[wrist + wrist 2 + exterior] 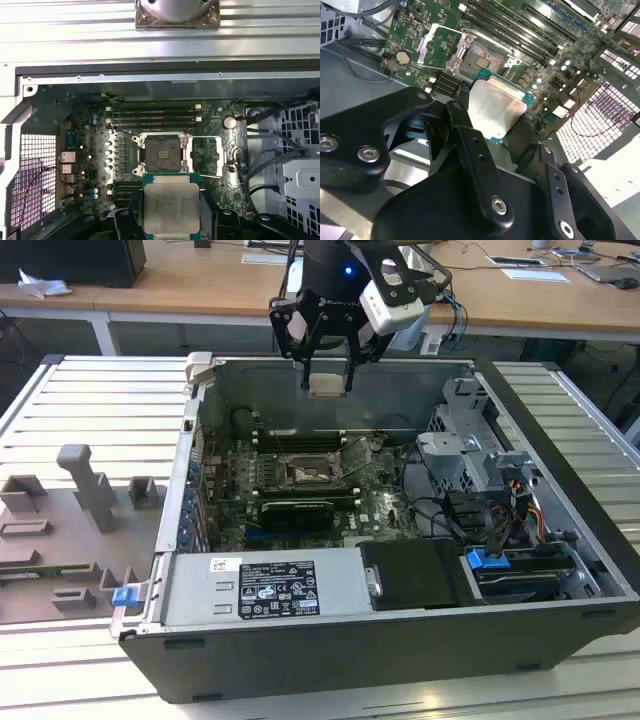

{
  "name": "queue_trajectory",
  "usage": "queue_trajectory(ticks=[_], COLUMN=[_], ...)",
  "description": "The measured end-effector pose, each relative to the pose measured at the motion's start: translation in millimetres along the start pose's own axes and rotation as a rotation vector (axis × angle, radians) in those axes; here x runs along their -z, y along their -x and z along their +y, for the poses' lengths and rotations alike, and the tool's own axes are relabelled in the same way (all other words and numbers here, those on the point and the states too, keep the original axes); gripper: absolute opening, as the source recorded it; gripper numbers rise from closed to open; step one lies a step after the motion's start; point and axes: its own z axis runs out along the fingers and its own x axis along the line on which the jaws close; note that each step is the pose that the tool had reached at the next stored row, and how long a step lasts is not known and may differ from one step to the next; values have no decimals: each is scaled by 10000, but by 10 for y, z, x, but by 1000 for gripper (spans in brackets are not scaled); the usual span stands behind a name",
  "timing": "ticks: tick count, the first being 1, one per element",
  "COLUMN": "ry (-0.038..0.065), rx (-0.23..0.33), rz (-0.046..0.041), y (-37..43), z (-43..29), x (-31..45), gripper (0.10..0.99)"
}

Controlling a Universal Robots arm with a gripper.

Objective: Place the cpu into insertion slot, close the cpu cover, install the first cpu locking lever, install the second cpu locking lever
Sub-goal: 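Place the cpu into insertion slot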

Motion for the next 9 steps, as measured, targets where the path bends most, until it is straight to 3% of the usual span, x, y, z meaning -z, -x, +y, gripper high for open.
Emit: queue_trajectory(ticks=[3, 9], ry=[13, 20], rx=[-626, -1074], rz=[-56, -96], y=[0, 0], z=[0, 0], x=[-1, -2], gripper=[541, 541])
